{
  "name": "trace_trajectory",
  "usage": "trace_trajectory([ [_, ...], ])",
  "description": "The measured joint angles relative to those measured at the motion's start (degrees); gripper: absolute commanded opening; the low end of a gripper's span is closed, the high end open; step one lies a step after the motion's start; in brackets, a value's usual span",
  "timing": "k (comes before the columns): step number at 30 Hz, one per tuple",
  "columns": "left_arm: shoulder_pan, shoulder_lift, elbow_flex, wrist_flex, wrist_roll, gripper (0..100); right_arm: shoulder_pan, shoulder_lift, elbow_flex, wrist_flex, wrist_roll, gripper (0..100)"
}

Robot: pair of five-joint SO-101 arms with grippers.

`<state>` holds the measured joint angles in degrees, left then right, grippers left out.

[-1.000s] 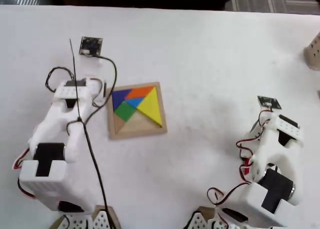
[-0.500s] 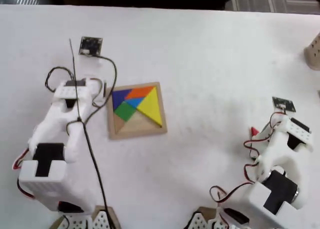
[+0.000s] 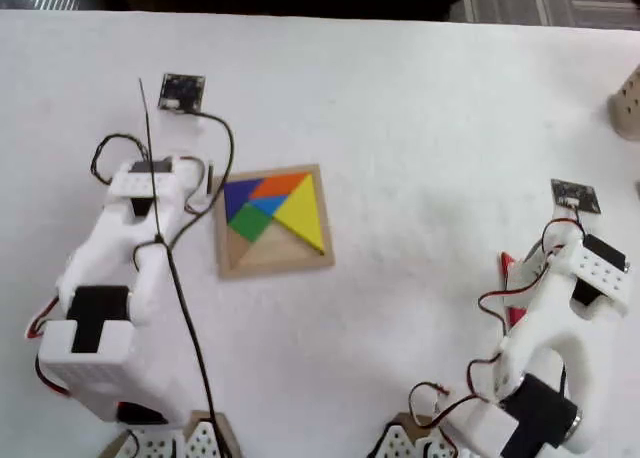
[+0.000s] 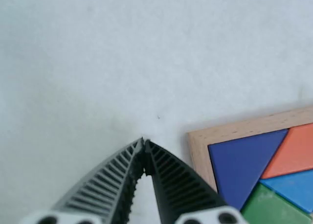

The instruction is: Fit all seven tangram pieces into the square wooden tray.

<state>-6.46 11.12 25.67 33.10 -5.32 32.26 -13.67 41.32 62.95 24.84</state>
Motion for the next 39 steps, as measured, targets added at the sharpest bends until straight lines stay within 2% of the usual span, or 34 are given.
trace_trajectory([
  [19, 0.0, 0.0, 0.0, 0.0, 0.0, 2, -0.9, 14.7, -2.8, -7.6, 0.0, 35.9],
  [39, 0.0, 0.0, 0.0, 0.0, 0.0, 2, -0.7, 15.6, -13.0, 3.3, -0.1, 35.9],
])
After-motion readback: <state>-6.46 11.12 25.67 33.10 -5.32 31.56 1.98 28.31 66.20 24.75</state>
